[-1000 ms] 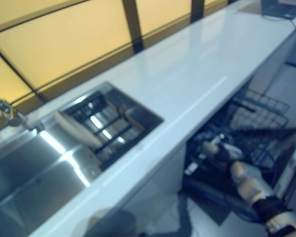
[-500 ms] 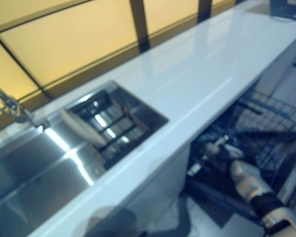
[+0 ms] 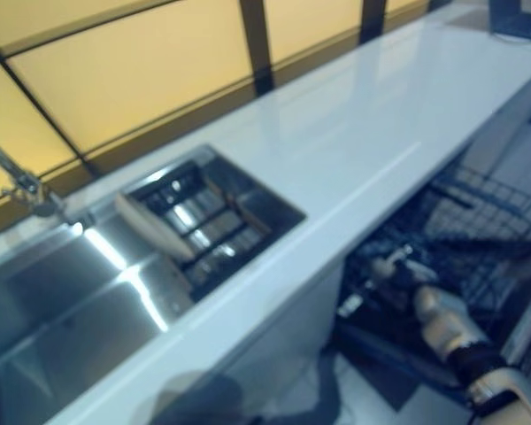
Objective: Take plates into dishwasher
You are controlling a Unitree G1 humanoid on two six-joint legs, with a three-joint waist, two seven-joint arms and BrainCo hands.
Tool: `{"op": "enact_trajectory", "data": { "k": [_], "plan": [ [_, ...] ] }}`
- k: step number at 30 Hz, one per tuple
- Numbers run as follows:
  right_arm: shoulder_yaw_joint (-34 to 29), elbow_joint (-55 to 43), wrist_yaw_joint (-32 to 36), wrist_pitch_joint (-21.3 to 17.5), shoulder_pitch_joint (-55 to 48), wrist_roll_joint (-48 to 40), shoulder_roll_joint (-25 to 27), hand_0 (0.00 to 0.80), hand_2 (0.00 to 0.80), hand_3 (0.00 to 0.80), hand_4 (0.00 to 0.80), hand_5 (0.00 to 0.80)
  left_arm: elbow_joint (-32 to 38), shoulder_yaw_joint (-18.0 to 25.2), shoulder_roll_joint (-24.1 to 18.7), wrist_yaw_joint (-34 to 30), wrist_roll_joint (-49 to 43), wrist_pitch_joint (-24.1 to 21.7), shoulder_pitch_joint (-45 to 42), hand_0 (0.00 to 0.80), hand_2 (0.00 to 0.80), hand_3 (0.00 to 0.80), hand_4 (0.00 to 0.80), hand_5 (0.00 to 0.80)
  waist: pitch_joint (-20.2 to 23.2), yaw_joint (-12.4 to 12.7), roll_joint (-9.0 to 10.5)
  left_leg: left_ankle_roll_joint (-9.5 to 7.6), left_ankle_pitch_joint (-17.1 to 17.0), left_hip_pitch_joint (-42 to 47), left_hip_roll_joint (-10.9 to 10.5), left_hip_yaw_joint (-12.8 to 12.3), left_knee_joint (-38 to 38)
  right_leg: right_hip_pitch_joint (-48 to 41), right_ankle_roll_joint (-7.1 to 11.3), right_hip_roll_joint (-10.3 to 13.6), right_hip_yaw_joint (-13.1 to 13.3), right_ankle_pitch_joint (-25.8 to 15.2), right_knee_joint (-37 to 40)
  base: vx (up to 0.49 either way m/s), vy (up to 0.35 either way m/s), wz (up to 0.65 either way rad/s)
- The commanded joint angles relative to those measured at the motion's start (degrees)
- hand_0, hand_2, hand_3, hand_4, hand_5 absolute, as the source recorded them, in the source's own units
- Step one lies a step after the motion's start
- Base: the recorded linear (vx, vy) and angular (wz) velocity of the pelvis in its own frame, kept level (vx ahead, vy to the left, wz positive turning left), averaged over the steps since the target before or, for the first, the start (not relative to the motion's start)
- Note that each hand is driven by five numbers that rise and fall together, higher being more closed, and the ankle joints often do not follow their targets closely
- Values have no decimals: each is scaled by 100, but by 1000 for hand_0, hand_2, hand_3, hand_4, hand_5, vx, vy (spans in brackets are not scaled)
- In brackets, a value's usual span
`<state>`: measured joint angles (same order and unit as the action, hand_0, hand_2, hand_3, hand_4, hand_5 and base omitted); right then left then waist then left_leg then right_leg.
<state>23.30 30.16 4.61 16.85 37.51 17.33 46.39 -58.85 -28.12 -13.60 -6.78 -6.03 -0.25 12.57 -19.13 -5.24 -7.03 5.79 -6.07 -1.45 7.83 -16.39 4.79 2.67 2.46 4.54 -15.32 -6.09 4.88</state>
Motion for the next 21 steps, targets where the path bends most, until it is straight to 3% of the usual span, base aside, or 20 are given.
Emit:
{"op": "enact_trajectory", "data": {
  "k": [1,8,21],
  "plan": [
    [481,315,248,82,420,-37,-263,800,800,800,800,800,-69,-202,-374,-25,-228,20,437,0,0,0,0,0,90,108,438,51,267,129,-125,-113,21,6,327,190,-47,287,-160,0,0,0],
    [514,387,662,132,460,-64,-276,800,800,800,800,800,-50,-152,-406,-30,-257,69,471,0,0,0,0,0,87,130,506,43,268,141,-113,-89,21,-15,321,166,-41,292,-180,-2,-2,0],
    [368,221,825,56,271,-81,-239,800,800,800,800,800,-79,-54,-480,-44,-349,74,467,0,0,0,0,0,118,108,601,18,289,206,-103,-30,21,-91,324,140,28,323,-228,0,0,0]
  ]
}}
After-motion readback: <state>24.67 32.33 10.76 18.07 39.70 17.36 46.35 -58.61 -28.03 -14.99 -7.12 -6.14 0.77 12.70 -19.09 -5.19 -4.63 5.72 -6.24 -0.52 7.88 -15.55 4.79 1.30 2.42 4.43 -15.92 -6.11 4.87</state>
